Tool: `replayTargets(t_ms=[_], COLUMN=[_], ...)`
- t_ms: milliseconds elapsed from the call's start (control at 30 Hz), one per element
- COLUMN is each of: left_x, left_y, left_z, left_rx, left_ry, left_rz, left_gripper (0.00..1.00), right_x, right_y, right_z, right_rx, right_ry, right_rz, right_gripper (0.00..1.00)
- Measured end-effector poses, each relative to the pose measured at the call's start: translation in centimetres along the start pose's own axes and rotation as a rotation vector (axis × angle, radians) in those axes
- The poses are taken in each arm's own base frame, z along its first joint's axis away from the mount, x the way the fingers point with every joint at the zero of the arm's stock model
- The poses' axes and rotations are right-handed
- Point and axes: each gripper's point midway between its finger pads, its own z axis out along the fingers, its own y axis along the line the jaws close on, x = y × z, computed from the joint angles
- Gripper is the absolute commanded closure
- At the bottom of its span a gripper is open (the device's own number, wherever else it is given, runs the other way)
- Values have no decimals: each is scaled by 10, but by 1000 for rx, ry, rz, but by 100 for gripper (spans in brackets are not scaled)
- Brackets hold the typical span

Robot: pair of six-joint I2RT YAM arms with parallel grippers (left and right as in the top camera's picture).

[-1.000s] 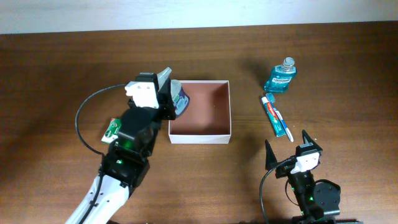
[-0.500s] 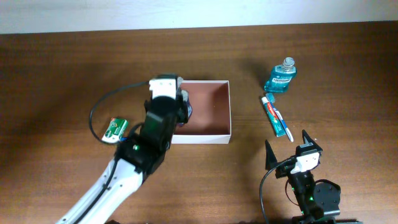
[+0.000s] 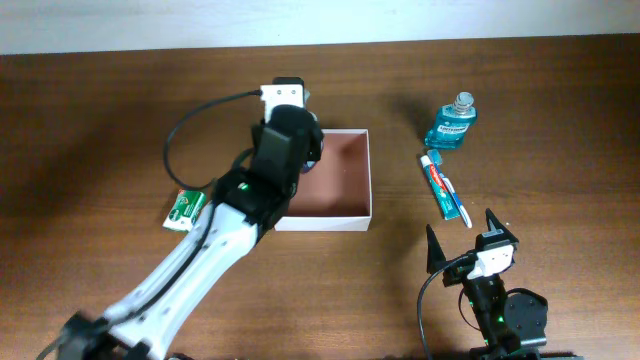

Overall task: Pack container
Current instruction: 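Lower the soap bottle into the box's left corner with left gripper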

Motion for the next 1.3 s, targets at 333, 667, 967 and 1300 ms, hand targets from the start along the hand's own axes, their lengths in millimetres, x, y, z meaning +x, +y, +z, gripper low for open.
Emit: replayTargets(t_ms=[333, 667, 967, 1300], left_x=[20, 44, 41, 56], left_y=[5, 24, 32, 34], left_z=[24, 47, 46, 57], left_rx=[-32, -137, -186, -210], left_ry=[45, 88, 66, 94], left_rz=[-2, -29, -73, -60], left_gripper=[91, 91, 92, 91], right_x=[0, 0, 0, 0], right_y=[0, 0, 0, 0], right_z=[0, 0, 0, 0], right_rx=[0, 0, 0, 0], right_ry=[0, 0, 0, 0], right_rz=[1, 0, 1, 1], right_gripper=[2, 1, 1, 1])
